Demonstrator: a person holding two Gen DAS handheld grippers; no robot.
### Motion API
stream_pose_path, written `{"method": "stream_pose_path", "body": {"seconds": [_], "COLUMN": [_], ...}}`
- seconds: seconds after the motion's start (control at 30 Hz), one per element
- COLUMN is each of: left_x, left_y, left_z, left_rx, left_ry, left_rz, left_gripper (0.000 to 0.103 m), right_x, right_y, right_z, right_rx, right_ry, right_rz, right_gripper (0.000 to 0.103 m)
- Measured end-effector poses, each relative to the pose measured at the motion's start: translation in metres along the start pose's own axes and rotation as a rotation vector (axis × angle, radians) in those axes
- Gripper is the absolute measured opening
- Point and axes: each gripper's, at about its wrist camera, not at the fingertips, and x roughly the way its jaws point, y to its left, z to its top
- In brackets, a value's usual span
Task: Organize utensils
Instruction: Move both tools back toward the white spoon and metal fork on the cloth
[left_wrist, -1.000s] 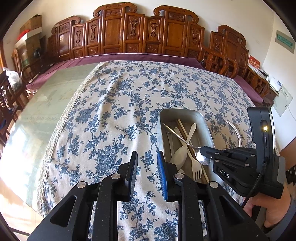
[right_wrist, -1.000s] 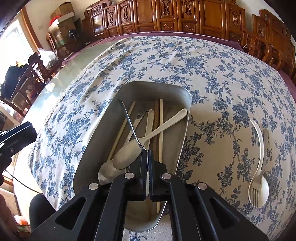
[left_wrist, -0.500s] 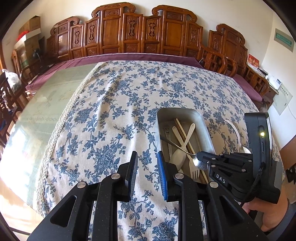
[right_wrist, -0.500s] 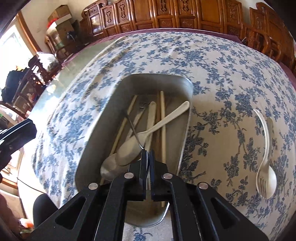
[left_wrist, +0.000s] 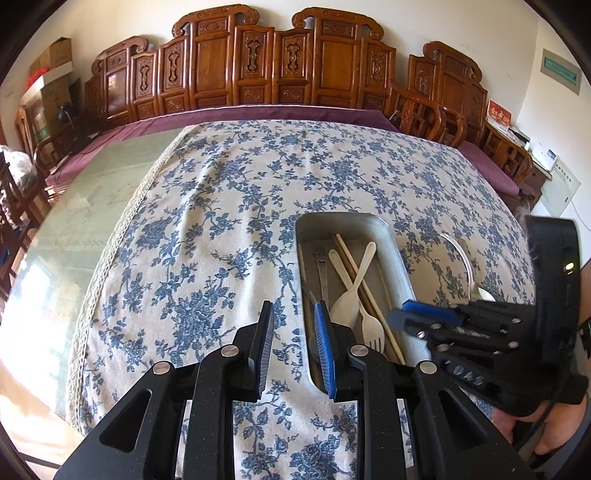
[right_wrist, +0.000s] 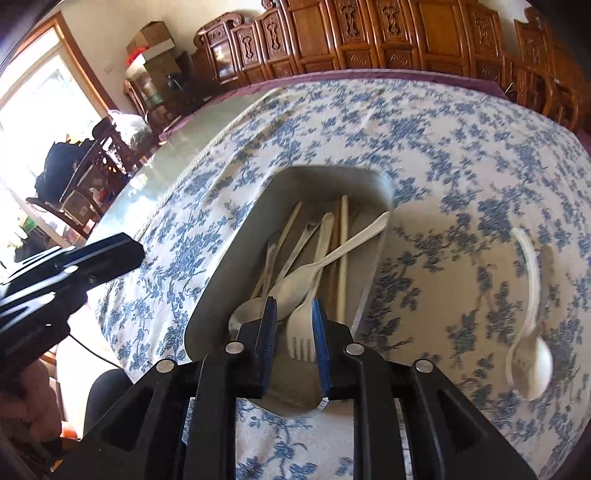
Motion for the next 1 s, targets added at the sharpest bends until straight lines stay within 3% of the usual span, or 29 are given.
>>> {"method": "stream_pose_path", "body": {"seconds": [0.17, 0.33, 0.43, 0.5, 0.53, 0.8, 1.0], "left_x": [0.0, 0.002, 0.004, 0.005, 0.006, 0.014, 0.022], "left_y": [-0.016, -0.038, -0.049, -0.055, -0.06, -0.087, -0.104], "left_z": [-0.002, -0.004, -0.005, -0.004, -0.004, -0.002, -0.003], "left_rx": [0.024, 0.045, 0.05, 0.053, 0.057, 0.082, 0.107], "left_ry": [-0.001, -0.006, -0.004, -0.002, -0.004, -0.003, 0.015], "left_rz": [-0.019, -0.044, -0.061, -0.069, -0.075, -0.099, -0.103], "left_gripper": [0.032, 0.049, 0.049, 0.055, 0.06, 0.071, 0.071], "right_x": [-0.031, -0.059, -0.069, -0.071, -0.07, -0.044, -0.021], "right_y": [-0.026, -0.064, -0.094, -0.114, -0.121, -0.175, -0.194], "right_z": [-0.005, -0.013, -0.016, -0.017, -0.017, -0.023, -0.025], "right_rx": [-0.022, -0.013, 0.003, 0.021, 0.027, 0.088, 0.139], "right_ry": [-0.044, -0.073, -0.076, -0.072, -0.07, -0.006, 0.028], "right_rz": [-0.051, -0.121, -0.174, -0.209, -0.217, -0.243, -0.217], "right_gripper": [0.022, 0.023, 0.029, 0.031, 0.032, 0.035, 0.035]}}
